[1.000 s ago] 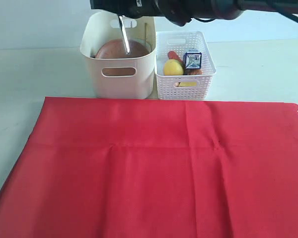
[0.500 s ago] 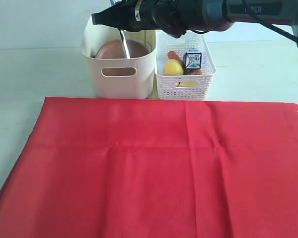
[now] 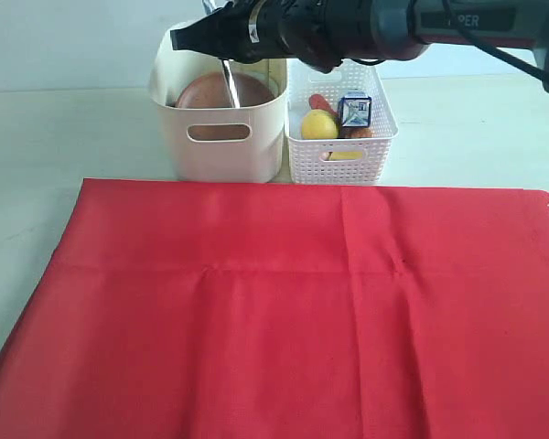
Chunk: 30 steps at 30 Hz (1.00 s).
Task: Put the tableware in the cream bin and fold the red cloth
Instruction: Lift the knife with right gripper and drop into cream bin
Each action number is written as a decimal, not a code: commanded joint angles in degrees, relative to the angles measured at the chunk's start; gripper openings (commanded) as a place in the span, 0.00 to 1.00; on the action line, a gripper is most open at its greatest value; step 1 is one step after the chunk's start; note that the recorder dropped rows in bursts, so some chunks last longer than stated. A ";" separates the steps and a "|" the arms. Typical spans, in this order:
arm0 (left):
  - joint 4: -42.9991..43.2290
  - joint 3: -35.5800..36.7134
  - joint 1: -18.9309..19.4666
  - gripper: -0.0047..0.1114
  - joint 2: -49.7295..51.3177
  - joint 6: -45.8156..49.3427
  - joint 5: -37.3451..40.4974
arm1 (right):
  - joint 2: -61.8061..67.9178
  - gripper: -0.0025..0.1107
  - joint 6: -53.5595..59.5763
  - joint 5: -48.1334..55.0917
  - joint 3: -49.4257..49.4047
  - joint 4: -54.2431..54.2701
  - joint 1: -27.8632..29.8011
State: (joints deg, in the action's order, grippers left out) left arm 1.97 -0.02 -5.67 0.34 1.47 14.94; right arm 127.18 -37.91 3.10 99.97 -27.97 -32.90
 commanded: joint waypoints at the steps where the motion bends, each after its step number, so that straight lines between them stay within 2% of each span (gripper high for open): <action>1: 0.26 0.02 -0.25 0.06 -0.34 -0.30 -0.23 | -0.22 0.17 0.40 -0.66 0.41 -0.43 0.06; 5: 0.26 0.02 -0.25 0.06 -0.34 -0.30 -0.23 | -0.22 0.22 0.40 0.15 0.41 -0.43 0.06; 14: 0.26 0.02 -0.25 0.06 -0.34 -0.30 -0.23 | -0.22 0.43 0.40 0.37 0.41 -0.43 0.06; 17: 0.26 0.02 -0.25 0.06 -0.34 -0.30 -0.23 | -0.47 0.45 0.40 1.91 0.41 -0.43 0.06; 23: 0.26 0.02 -0.25 0.06 -0.34 -0.30 -0.23 | -4.16 0.45 0.40 11.65 0.41 -3.92 0.06; 26: 0.26 0.02 -0.25 0.06 -0.34 -0.30 -0.23 | -6.72 0.41 0.40 17.18 0.41 -5.81 0.06; 29: 0.26 0.02 -0.25 0.06 -0.34 -0.30 -0.23 | -9.37 0.24 0.89 21.70 0.41 -5.81 0.06; 30: 0.26 0.02 -0.25 0.06 -0.34 -0.30 -0.23 | -10.40 0.16 0.89 23.45 0.41 -5.81 0.06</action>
State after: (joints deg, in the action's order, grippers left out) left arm 1.97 -0.02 -5.67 0.34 1.47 14.94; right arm 119.28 -37.66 22.50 99.97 -33.08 -32.90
